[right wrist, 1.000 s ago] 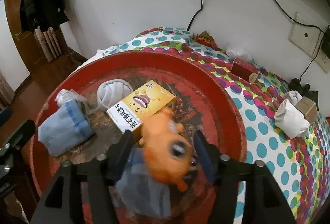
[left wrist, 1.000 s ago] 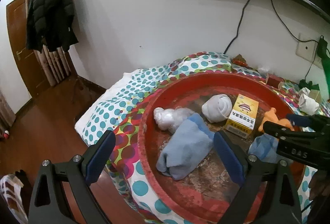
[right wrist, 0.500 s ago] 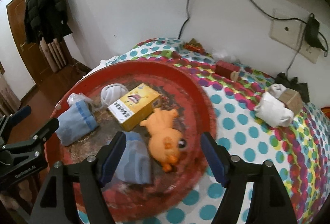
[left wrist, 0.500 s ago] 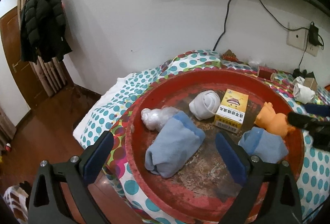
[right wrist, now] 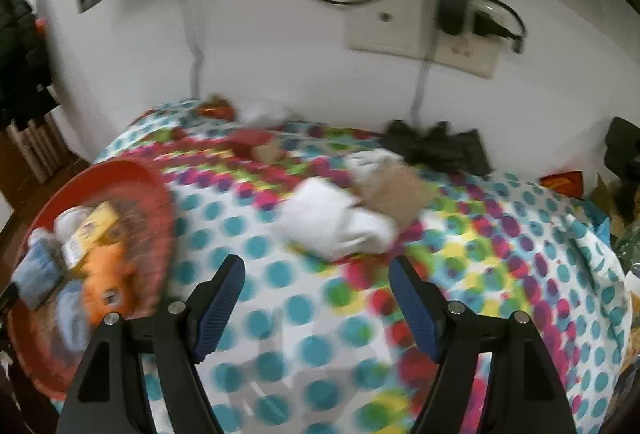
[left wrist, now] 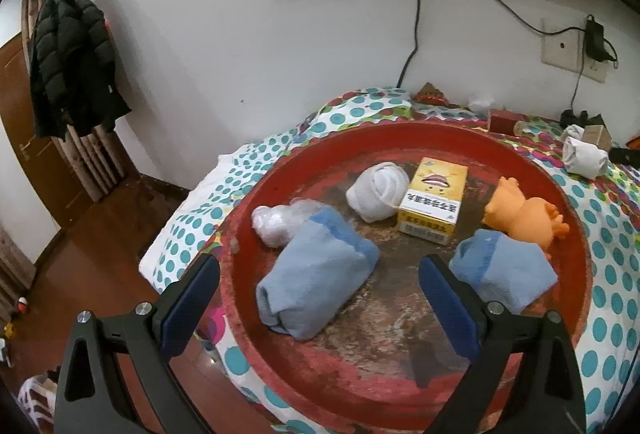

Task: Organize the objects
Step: 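Grasp the tan MARUBI box with the right gripper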

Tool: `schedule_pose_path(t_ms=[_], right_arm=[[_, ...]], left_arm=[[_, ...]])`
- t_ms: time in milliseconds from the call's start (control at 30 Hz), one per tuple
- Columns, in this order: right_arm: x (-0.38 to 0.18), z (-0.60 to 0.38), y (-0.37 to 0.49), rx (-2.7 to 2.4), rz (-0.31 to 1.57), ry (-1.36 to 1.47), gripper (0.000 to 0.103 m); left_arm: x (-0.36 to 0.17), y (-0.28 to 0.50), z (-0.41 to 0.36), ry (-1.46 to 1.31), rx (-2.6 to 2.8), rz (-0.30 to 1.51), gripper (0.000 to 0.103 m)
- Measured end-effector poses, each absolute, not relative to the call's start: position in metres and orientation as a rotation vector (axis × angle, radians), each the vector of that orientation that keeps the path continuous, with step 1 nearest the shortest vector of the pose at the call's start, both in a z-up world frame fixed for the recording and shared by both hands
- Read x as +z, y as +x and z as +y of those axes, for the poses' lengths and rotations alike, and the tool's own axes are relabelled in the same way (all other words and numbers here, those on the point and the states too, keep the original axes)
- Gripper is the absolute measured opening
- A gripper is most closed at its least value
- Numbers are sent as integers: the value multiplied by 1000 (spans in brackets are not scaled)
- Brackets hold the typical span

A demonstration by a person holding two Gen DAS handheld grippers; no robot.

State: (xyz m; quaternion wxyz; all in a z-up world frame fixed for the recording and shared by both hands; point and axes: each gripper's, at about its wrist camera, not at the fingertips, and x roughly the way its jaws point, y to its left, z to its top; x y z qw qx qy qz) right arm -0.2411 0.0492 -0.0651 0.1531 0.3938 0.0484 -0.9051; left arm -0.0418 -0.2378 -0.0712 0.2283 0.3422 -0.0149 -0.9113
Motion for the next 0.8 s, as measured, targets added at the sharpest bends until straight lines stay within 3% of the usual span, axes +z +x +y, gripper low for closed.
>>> schedule_pose_path(t_ms=[300, 633, 700, 800], right_arm=[[-73, 84, -316, -2655, -21, 1172, 77], [-102, 71, -352, -2621, -40, 1271, 77], [-102, 71, -347, -2641, -38, 1240, 60], [-98, 72, -338, -2639, -21, 1205, 59]], left_arm=[[-71, -43, -220, 915, -2573, -82, 102], [-82, -50, -212, 961, -2568, -144, 102], [-82, -49, -213, 962, -2570, -139, 102], [-82, -49, -214, 962, -2569, -127, 102]])
